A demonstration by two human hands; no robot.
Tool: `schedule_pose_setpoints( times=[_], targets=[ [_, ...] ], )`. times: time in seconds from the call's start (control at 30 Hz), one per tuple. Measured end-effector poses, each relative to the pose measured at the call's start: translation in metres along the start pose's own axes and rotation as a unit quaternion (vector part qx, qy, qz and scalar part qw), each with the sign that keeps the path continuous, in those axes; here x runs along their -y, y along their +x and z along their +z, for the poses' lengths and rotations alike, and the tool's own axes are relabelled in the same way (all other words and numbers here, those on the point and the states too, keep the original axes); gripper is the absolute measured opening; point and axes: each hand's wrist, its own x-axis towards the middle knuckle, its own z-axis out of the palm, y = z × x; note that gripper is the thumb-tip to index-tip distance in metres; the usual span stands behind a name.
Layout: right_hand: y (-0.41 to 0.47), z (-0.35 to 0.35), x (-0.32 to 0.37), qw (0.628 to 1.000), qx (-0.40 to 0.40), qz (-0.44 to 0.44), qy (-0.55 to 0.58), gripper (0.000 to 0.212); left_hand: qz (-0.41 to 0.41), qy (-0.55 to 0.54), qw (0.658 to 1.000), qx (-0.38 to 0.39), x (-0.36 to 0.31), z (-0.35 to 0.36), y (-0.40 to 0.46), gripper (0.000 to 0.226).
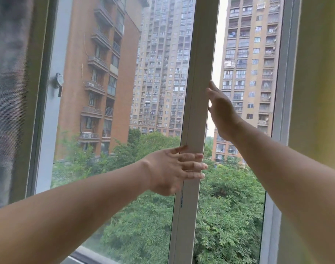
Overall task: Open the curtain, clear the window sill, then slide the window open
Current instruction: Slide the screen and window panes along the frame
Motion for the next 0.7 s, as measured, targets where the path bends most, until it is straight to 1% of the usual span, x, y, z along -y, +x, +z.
schedule_pose_setpoints(
  times=[0.17, 0.43, 0.5, 0.7],
  targets=[
    [0.003, 0.014, -0.008, 0.999, 0.004, 0.002, 0.033, 0.051, -0.015, -0.007, 1.000, 0.020, 0.004, 0.005, -0.008, 0.066],
    [0.012, 0.030, -0.016, 0.998, 0.036, -0.013, 0.059, 0.050, -0.038, -0.016, 0.998, 0.041, 0.012, 0.016, -0.026, 0.071],
    [0.014, 0.037, -0.019, 0.997, 0.048, -0.022, 0.060, 0.050, -0.042, -0.012, 0.998, 0.051, 0.014, 0.018, -0.030, 0.070],
    [0.023, 0.049, -0.030, 0.997, 0.050, -0.049, 0.042, 0.050, -0.060, -0.022, 0.995, 0.074, 0.018, 0.018, -0.039, 0.071]
  ],
)
